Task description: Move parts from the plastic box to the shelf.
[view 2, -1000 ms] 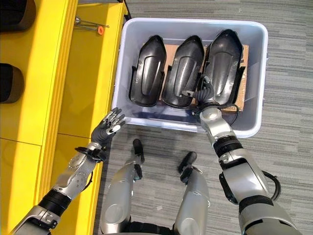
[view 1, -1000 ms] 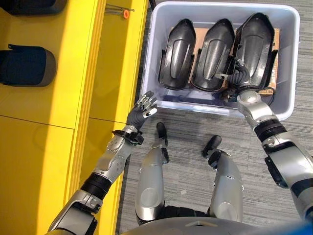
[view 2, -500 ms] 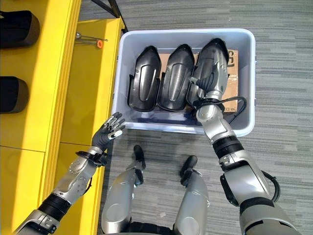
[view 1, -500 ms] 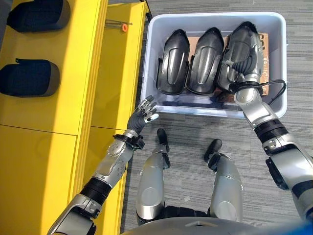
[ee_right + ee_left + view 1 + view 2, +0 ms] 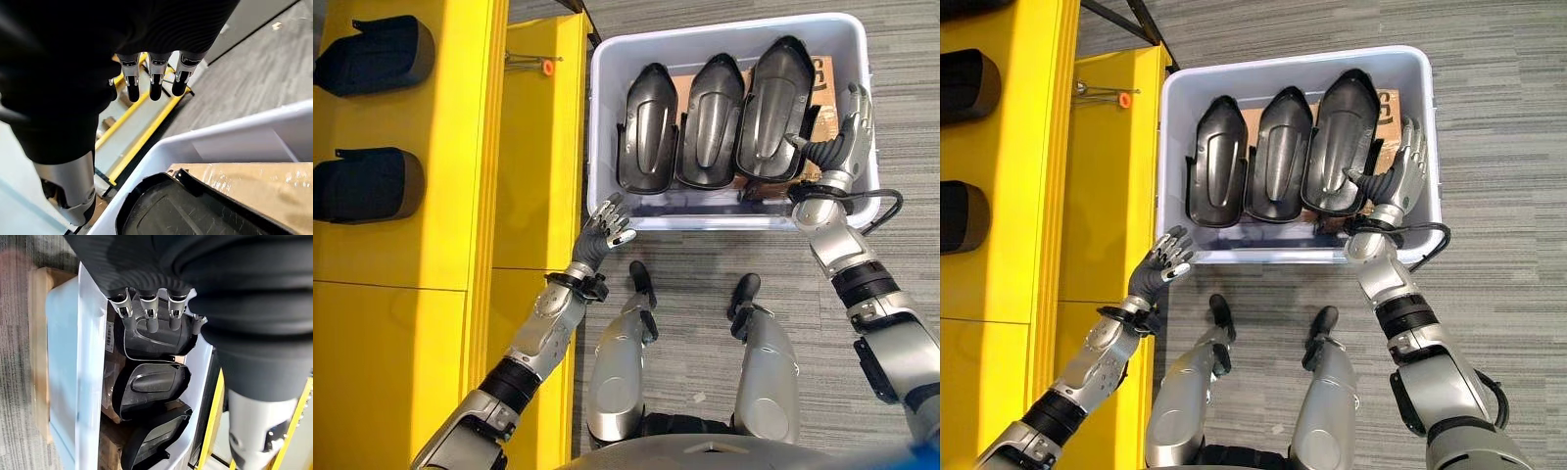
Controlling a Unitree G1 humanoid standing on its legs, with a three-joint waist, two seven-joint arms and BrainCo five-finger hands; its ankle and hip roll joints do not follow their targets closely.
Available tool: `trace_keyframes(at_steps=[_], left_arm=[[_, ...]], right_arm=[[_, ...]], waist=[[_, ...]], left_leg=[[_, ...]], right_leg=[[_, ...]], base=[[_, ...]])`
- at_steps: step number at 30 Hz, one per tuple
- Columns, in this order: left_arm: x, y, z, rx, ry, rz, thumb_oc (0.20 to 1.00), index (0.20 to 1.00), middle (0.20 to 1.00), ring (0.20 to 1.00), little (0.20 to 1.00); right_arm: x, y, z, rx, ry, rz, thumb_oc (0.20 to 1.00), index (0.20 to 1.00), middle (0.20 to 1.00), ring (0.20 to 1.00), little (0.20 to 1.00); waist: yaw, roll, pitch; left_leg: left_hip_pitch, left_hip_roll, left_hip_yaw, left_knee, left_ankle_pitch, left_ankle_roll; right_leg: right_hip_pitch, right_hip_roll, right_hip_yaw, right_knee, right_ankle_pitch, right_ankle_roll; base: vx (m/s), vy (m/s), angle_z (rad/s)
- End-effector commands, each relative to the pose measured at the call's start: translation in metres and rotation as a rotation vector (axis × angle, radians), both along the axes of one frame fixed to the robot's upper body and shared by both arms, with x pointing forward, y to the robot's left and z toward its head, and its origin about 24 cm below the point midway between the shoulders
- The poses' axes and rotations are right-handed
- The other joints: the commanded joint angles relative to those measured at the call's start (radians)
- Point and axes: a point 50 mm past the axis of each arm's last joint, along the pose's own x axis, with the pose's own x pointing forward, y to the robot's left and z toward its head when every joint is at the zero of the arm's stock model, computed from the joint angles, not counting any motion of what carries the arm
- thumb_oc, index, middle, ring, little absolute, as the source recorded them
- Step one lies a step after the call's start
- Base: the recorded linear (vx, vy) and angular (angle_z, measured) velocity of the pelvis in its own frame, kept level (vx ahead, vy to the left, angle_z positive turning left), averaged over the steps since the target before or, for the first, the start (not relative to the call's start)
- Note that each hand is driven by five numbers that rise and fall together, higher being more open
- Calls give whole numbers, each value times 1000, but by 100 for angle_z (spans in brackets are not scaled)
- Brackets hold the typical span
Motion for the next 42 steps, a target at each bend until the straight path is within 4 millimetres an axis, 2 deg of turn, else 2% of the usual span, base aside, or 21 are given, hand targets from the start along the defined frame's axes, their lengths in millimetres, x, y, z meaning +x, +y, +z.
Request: trace_keyframes(at_steps=[1,8,9,10,11,14,15,24,29,30,32,33,34,38,39,42], left_arm=[[-5,-14,18,-128,-55,-33,1000,1000,1000,1000,1000],[-3,-23,18,-129,-47,-54,1000,1000,1000,1000,1000],[-4,-23,16,-127,-39,-56,1000,1000,1000,1000,1000],[-5,-23,16,-122,-41,-60,1000,1000,1000,1000,1000],[-4,-23,19,-117,-52,-59,1000,1000,1000,1000,1000],[-2,-20,20,-134,-45,-25,1000,1000,1000,1000,1000],[-3,-19,18,-134,-35,-17,1000,1000,1000,1000,1000],[-3,-17,21,-145,-45,-23,1000,1000,1000,1000,1000],[-6,-20,21,-166,-61,-28,1000,1000,1000,1000,1000],[-6,-23,25,-181,-76,-32,1000,1000,1000,1000,1000],[-9,-28,18,-176,-56,-49,1000,1000,1000,1000,1000],[-7,-29,21,-176,-67,-48,1000,1000,1000,1000,1000],[-9,-29,17,-178,-57,-48,1000,1000,1000,1000,1000],[-7,-27,17,-181,-63,-43,1000,1000,1000,1000,1000],[-6,-26,17,-180,-62,-40,1000,1000,1000,1000,1000],[-5,-26,18,-167,-61,-51,1000,1000,1000,1000,1000]], right_arm=[[7,5,38,58,-99,28,1000,1000,1000,1000,1000],[20,2,36,146,-14,30,1000,1000,1000,1000,1000],[20,1,34,152,-2,28,1000,1000,1000,1000,1000],[21,0,34,155,3,24,1000,1000,1000,1000,1000],[22,-1,36,169,6,24,1000,1000,1000,1000,1000],[24,-5,35,206,27,-13,1000,1000,1000,1000,1000],[24,-6,30,215,40,-23,1000,1000,1000,1000,1000],[20,-24,32,303,-51,-139,1000,1000,1000,1000,1000],[14,-23,37,179,-125,-210,1000,1000,1000,1000,1000],[12,-18,45,107,-183,-227,1000,1000,1000,1000,1000],[10,-13,46,76,-203,-226,1000,1000,1000,1000,1000],[11,-12,48,82,-207,-219,1000,1000,1000,1000,1000],[11,-12,42,98,-183,-209,1000,1000,1000,1000,1000],[14,-9,26,186,-105,-155,1000,1000,1000,1000,1000],[15,-9,18,284,-71,-139,1000,1000,1000,1000,1000],[16,-12,8,412,-54,-117,1000,1000,1000,1000,1000]], waist=[[23,-3,-19],[49,5,-19],[49,2,-19],[52,2,-19],[58,6,-19],[67,8,-19],[67,5,-19],[77,14,-19],[72,15,-19],[72,19,-19],[63,17,-19],[65,20,-19],[60,17,-19],[58,16,-19],[57,15,-19],[57,13,-19]], left_leg=[[-28,8,-52,63,-86,-44],[-61,-1,-62,68,-84,-40],[-45,-8,-72,73,-106,-50],[-50,-8,-73,75,-106,-50],[-72,-3,-66,72,-84,-39],[-90,-6,-74,79,-85,-39],[-75,-12,-83,88,-109,-50],[-118,-14,-90,93,-107,-49],[-127,-14,-88,96,-110,-47],[-153,-6,-77,89,-84,-36],[-132,-12,-81,91,-107,-47],[-154,-6,-72,84,-82,-37],[-133,-12,-80,89,-107,-48],[-136,-12,-78,86,-105,-50],[-138,-10,-75,86,-103,-50],[-148,-6,-74,90,-102,-52]], right_leg=[[0,4,14,31,-27,59],[-21,-6,1,47,-28,56],[-8,-13,10,59,-52,70],[-11,-15,9,62,-53,70],[-28,-12,-5,55,-30,57],[-41,-16,-9,60,-28,59],[-28,-24,1,72,-53,73],[-66,-18,1,80,-52,74],[-76,-18,4,80,-52,76],[-98,-11,-6,66,-24,63],[-82,-14,10,67,-43,79],[-102,-8,-1,55,-17,65],[-84,-13,12,63,-41,80],[-87,-11,15,54,-38,78],[-90,-13,15,56,-39,78],[-100,-16,14,63,-38,78]], base=[[6,48,6],[14,23,2],[78,18,4],[7,19,10],[-65,18,12],[11,20,10],[77,11,11],[6,1,2],[-14,3,0],[0,0,0],[0,0,0],[0,0,0],[0,0,0],[15,9,-3],[0,0,0],[0,0,0]])
